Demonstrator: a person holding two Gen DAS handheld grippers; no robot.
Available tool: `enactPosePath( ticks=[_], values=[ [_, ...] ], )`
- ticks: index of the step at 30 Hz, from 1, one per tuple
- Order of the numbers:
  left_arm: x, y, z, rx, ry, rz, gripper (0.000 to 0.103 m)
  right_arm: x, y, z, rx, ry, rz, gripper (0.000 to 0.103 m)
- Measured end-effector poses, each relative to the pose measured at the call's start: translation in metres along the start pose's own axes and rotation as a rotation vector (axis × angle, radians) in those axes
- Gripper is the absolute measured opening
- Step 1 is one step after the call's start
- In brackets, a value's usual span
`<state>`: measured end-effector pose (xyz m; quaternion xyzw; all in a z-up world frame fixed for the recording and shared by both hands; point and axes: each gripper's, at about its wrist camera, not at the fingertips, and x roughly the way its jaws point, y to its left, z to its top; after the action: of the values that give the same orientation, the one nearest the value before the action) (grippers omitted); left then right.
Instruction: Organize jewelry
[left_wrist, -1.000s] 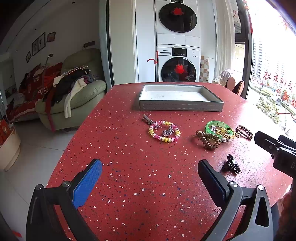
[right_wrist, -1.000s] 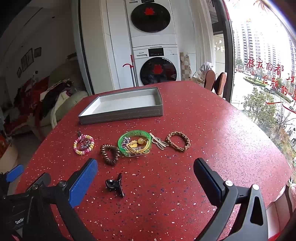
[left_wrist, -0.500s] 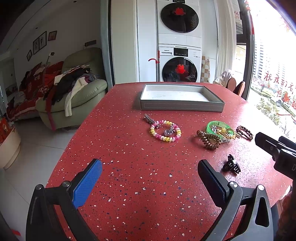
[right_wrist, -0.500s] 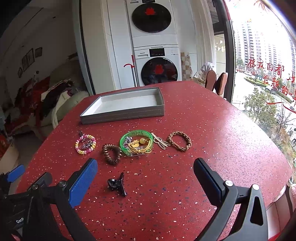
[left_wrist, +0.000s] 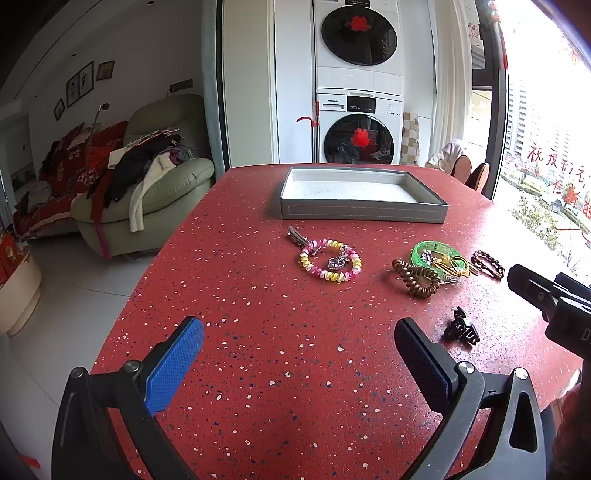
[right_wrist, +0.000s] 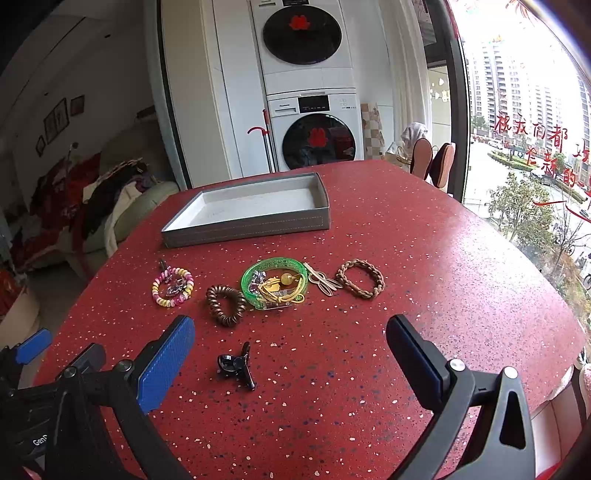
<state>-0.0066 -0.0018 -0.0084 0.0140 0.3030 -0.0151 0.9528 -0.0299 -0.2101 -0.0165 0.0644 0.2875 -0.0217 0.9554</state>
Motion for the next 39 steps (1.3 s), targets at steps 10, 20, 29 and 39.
enactPosePath(
  ticks=[10, 20, 29, 39],
  values=[
    [0.0006, -0.0009, -0.0014, -0.001, 0.002, -0.001, 0.103, 0.0000, 0.0015, -0.0015, 0.000, 0.001, 0.003, 0.103],
    [0.0004, -0.0007, -0.0014, -0.001, 0.002, -0.002, 0.103, 0.0002, 0.0039, -0.0048, 0.002, 0.005, 0.009, 0.103],
    [0.0008, -0.0010, -0.0017, -0.002, 0.002, -0.001, 0.103, 0.0005, 0.0029, -0.0044, 0.003, 0.006, 0.009, 0.103],
    [0.0006, -0.0014, -0.0027, -0.001, 0.002, -0.002, 0.103, 0.0006, 0.0029, -0.0044, 0.003, 0.006, 0.009, 0.103]
  ],
)
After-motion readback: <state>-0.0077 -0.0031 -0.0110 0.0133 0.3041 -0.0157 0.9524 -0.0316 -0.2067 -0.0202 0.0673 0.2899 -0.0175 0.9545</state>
